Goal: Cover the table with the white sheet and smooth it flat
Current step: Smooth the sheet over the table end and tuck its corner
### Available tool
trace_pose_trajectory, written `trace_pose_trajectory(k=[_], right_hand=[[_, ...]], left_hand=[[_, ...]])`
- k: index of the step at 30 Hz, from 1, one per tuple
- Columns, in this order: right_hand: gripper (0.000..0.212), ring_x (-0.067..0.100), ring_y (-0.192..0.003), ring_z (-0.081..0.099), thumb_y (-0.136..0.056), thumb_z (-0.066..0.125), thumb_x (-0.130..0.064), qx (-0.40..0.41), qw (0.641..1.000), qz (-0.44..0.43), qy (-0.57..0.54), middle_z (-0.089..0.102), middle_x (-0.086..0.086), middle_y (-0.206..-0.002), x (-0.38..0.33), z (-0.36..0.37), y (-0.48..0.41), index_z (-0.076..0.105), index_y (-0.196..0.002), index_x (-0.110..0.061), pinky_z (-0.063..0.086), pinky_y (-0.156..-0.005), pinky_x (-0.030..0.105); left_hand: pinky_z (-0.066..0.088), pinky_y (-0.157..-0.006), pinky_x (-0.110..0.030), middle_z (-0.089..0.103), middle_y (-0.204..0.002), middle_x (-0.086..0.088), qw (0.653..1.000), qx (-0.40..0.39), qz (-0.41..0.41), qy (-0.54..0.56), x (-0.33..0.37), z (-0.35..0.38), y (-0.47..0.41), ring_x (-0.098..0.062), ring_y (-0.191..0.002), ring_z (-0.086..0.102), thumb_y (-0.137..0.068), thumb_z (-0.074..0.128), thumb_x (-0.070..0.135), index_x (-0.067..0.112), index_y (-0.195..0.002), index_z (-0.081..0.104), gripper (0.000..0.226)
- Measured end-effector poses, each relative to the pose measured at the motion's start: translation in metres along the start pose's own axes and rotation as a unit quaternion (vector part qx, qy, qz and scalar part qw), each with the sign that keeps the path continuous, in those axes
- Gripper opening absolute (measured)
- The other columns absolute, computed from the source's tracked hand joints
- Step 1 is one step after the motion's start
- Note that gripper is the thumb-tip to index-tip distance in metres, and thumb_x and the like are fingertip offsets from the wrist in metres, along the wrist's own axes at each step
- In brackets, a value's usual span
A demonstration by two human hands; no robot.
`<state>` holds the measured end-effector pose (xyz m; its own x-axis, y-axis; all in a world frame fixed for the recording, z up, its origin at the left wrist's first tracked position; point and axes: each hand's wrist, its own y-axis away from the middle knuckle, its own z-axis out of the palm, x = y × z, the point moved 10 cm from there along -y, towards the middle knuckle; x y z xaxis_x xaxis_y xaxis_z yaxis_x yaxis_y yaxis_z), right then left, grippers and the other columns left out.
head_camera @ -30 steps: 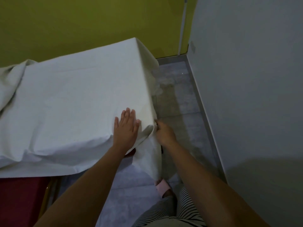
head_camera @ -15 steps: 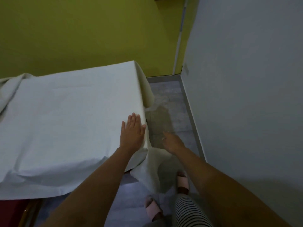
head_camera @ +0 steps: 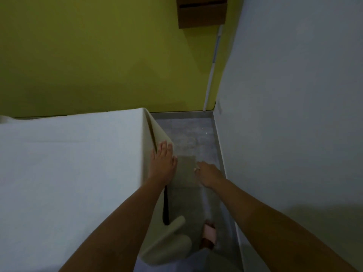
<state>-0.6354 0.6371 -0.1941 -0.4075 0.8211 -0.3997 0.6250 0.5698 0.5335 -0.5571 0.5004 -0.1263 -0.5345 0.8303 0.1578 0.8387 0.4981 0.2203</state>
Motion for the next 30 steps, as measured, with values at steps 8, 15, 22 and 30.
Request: trace_pose_trajectory(k=[8, 15, 22, 30], right_hand=[[0.046, 0.034, -0.129, 0.041, -0.101, 0.031, -0.033, -0.037, 0.993, -0.078, 0.084, 0.040, 0.011, -0.147, -0.014, -0.067, -0.081, 0.038, -0.141, -0.013, 0.036, -0.106, 0.042], [0.048, 0.035, -0.134, 0.036, -0.101, 0.030, -0.034, -0.043, 0.977, -0.152, 0.141, 0.032, 0.010, -0.152, -0.072, -0.109, -0.150, 0.032, -0.144, -0.013, 0.033, -0.108, 0.043], [0.049, 0.034, -0.134, 0.035, -0.102, 0.027, -0.033, -0.050, 0.964, -0.193, 0.178, 0.031, 0.011, -0.152, -0.149, -0.142, -0.225, 0.031, -0.145, -0.011, 0.034, -0.108, 0.043], [0.052, 0.034, -0.140, 0.029, -0.102, 0.027, -0.034, -0.056, 0.947, -0.229, 0.217, 0.020, 0.012, -0.158, -0.250, -0.165, -0.306, 0.026, -0.148, -0.009, 0.027, -0.113, 0.047]], left_hand=[[-0.002, -0.119, -0.045, -0.006, -0.160, -0.010, 0.995, -0.040, -0.085, 0.019, 0.012, -0.012, -0.076, -0.023, -0.147, -0.008, -0.102, 0.016, 0.035, 0.011, -0.151, -0.001, 0.057], [-0.002, -0.118, -0.044, -0.006, -0.160, -0.012, 0.991, -0.007, -0.132, 0.008, -0.028, -0.044, -0.139, -0.026, -0.147, -0.007, -0.102, 0.015, 0.036, 0.009, -0.151, -0.002, 0.058], [0.001, -0.119, -0.046, -0.004, -0.160, -0.013, 0.985, 0.018, -0.173, 0.012, -0.093, -0.073, -0.208, -0.025, -0.148, -0.005, -0.102, 0.016, 0.036, 0.009, -0.151, 0.000, 0.057], [-0.001, -0.118, -0.046, -0.003, -0.159, -0.014, 0.973, 0.008, -0.226, 0.040, -0.178, -0.095, -0.264, -0.026, -0.147, -0.005, -0.102, 0.014, 0.037, 0.008, -0.151, 0.001, 0.058]])
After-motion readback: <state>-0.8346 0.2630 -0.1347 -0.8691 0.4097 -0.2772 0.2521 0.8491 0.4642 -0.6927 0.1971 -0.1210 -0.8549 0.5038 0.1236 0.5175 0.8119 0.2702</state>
